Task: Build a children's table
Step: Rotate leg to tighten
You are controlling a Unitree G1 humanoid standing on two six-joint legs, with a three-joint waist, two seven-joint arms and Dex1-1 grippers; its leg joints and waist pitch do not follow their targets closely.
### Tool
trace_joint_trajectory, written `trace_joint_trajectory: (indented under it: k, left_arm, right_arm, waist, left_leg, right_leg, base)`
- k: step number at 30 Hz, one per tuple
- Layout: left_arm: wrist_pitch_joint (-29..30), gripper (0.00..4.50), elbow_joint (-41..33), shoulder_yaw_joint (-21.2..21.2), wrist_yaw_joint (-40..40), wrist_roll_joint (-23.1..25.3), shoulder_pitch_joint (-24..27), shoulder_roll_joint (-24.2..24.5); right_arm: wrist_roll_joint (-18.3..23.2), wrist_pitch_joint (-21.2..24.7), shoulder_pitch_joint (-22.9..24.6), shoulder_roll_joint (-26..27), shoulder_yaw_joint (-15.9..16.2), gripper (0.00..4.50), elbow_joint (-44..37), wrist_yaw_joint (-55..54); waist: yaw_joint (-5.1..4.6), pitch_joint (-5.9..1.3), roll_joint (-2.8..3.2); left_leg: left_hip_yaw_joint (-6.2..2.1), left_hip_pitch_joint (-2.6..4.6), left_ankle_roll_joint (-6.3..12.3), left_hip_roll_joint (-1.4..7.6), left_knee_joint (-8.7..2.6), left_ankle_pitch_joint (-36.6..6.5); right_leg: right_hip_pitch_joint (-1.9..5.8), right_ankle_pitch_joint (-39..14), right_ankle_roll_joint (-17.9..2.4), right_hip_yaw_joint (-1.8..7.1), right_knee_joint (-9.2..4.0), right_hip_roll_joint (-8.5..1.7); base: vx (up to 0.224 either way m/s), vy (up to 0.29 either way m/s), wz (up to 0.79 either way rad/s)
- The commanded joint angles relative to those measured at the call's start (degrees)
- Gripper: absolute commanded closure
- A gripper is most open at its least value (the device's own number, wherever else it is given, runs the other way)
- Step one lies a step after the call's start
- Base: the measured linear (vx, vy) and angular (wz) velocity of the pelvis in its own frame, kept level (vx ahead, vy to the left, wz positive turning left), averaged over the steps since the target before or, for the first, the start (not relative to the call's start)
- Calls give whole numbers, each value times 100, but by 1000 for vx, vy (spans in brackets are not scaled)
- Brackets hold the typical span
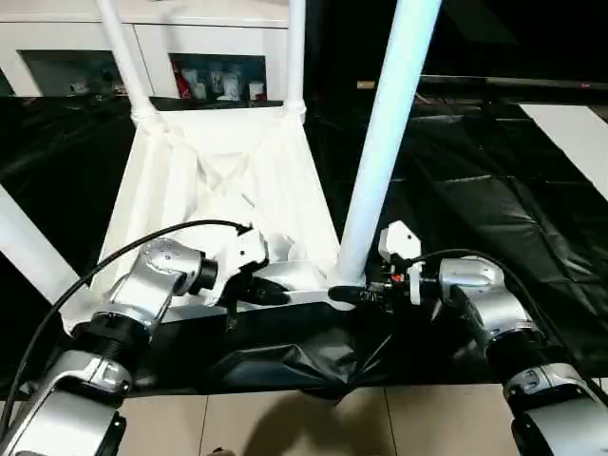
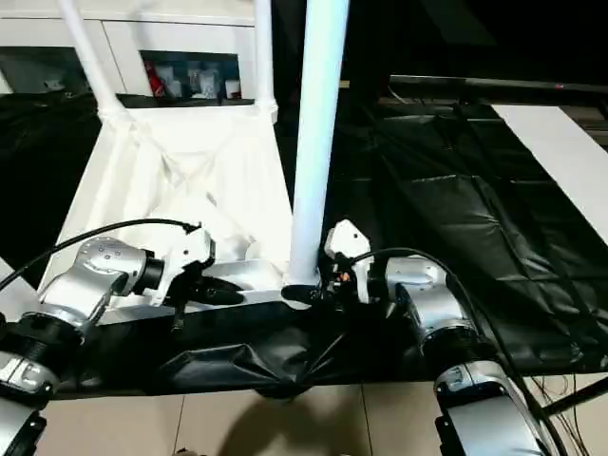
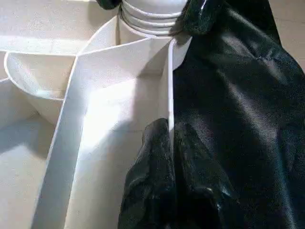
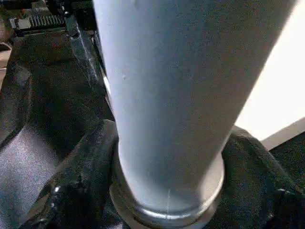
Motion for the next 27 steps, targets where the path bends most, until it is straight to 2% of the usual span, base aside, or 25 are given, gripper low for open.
trace_joint_trajectory:
  k: [1,5,7,9,10,11,12,13,14,15,17,19,20,22,24,26,27]
  left_arm:
    - [130,450,58,-127,-165,5,149,26]
    - [225,450,2,-104,-162,-32,168,-6]
    - [291,450,105,-103,51,29,152,-97]
    - [293,450,334,-80,484,159,68,-254]
    - [313,450,503,-39,794,212,-26,-393]
    - [339,450,628,-7,1020,245,-98,-499]
    - [401,450,751,22,1224,271,-174,-597]
    - [480,450,1010,60,1640,343,-321,-786]
    - [494,450,1106,72,1803,374,-372,-853]
    - [516,450,1225,100,2031,402,-433,-942]
    - [634,450,1575,228,2771,423,-634,-1277]
    - [747,450,1709,297,3054,407,-730,-1436]
    - [739,450,1816,325,3352,450,-811,-1545]
    - [739,450,1875,328,3433,462,-864,-1605]
    - [662,450,1852,274,3323,505,-893,-1595]
    - [643,450,1831,240,3223,543,-904,-1574]
    - [616,450,1857,233,3209,564,-921,-1578]
  right_arm:
    - [12,43,-81,-24,-62,163,42,27]
    - [76,79,-30,12,-114,181,68,9]
    - [64,119,-51,153,-250,183,281,-553]
    - [-24,131,-113,325,-413,185,571,-1401]
    - [-33,207,-131,449,-509,185,703,-1869]
    - [-36,264,-140,541,-575,185,789,-2198]
    - [-43,271,-140,635,-622,185,849,-2482]
    - [-38,295,-161,839,-727,185,963,-3083]
    - [-30,314,-175,917,-770,185,1005,-3309]
    - [-12,346,-201,1011,-819,185,1056,-3552]
    - [118,454,-350,1376,-967,185,1202,-4112]
    - [92,525,-495,1552,-975,185,1337,-4467]
    - [-8,561,-625,1679,-910,185,1467,-4736]
    - [-170,512,-715,1752,-774,185,1541,-4842]
    - [-166,316,-783,1785,-773,185,1511,-4571]
    - [-101,226,-791,1780,-827,185,1461,-4359]
    - [-84,203,-796,1785,-852,130,1455,-4301]
  waist:
    - [15,-332,-22]
    - [15,-338,-18]
    - [-1,-334,11]
    - [-39,-313,2]
    - [-88,-298,23]
    - [-122,-281,5]
    - [-132,-279,102]
    - [-169,-274,117]
    - [-204,-264,94]
    - [-215,-268,73]
    - [-208,-269,73]
    - [-210,-268,63]
    - [-208,-265,78]
    - [-208,-267,89]
    - [-202,-283,63]
    - [-193,-289,62]
    - [-191,-294,63]
  left_leg:
    - [53,58,321,21,-319,-1124]
    - [57,59,344,18,-307,-1063]
    - [59,61,327,14,-310,-1067]
    - [56,58,242,5,-323,-1200]
    - [44,74,116,-5,-339,-1411]
    - [34,100,3,-15,-357,-1670]
    - [22,122,-70,-22,-357,-1793]
    - [3,129,-125,-30,-366,-1996]
    - [21,125,-127,-38,-367,-2073]
    - [-7,140,-148,-52,-366,-2218]
    - [-7,146,-92,-50,-364,-2270]
    - [-11,158,-102,-55,-361,-2313]
    - [-19,152,-106,-57,-364,-2346]
    - [-27,152,-116,-60,-375,-2421]
    - [-33,102,-50,-57,-392,-2333]
    - [-25,98,-9,-49,-391,-2280]
    - [-21,93,7,-50,-388,-2245]
  right_leg:
    - [277,-548,-1458,114,-280,-148]
    - [283,-430,-1495,116,-269,-146]
    - [276,-414,-1508,117,-273,-139]
    - [262,-616,-1475,123,-295,-142]
    - [241,-967,-1404,138,-334,-152]
    - [227,-1416,-1294,140,-386,-153]
    - [208,-1596,-1257,143,-393,-158]
    - [208,-1876,-1152,134,-431,-153]
    - [188,-1991,-1095,138,-466,-134]
    - [173,-2338,-951,125,-502,-140]
    - [155,-2452,-894,122,-532,-138]
    - [135,-2563,-883,114,-543,-135]
    - [127,-2646,-847,106,-551,-140]
    - [120,-2706,-771,90,-576,-134]
    - [160,-2465,-785,90,-558,-139]
    - [162,-2276,-842,98,-542,-138]
    - [169,-2205,-866,101,-534,-137]
  base:
    - [0,0,0]
    - [0,0,0]
    - [0,0,0]
    - [0,0,0]
    - [0,0,0]
    - [0,0,0]
    - [0,0,0]
    - [0,0,0]
    - [0,0,0]
    - [0,0,0]
    - [0,0,0]
    - [0,0,0]
    - [0,0,0]
    - [0,0,0]
    - [0,0,0]
    - [0,0,0]
    - [0,0,0]
